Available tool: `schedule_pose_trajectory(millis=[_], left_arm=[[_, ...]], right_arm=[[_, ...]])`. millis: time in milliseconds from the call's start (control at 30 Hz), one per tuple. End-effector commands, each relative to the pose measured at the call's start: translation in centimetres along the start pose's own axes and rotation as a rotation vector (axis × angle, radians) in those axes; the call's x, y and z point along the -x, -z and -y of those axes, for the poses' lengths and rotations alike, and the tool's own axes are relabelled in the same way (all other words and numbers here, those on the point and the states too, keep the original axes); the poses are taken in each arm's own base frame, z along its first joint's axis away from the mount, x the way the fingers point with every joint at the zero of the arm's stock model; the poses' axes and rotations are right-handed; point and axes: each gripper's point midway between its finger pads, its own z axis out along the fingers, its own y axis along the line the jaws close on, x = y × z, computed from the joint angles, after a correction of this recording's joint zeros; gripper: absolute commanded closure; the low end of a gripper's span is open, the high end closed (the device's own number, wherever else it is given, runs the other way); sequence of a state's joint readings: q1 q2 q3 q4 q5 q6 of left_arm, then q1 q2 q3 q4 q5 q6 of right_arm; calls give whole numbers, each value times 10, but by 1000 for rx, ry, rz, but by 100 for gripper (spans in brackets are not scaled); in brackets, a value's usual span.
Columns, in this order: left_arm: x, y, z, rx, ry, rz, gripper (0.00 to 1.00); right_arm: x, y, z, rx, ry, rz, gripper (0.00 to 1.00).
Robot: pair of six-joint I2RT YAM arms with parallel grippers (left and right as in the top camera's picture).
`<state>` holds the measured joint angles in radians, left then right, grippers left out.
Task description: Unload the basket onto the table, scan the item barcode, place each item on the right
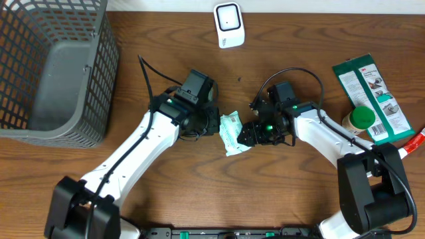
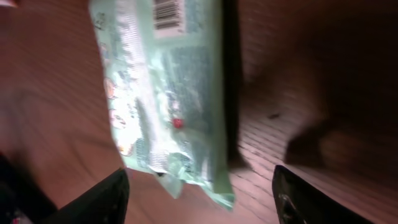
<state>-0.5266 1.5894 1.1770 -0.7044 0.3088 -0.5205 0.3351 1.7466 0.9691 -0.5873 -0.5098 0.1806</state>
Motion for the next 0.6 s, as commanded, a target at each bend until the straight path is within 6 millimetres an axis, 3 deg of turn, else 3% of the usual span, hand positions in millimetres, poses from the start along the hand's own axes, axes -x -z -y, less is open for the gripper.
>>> schedule_pose_trajectory(millis=[0, 333, 567], left_arm=[[-3, -14, -5, 19, 21, -25, 92], [-1, -54, -11, 21, 35, -83, 93], [1, -69, -9, 3, 29, -89, 92]], right_arm=[[-1, 2, -6, 53, 28, 0, 30], [-8, -3, -3, 53, 21, -9, 31], [-8, -8, -1, 58, 14, 10, 28]])
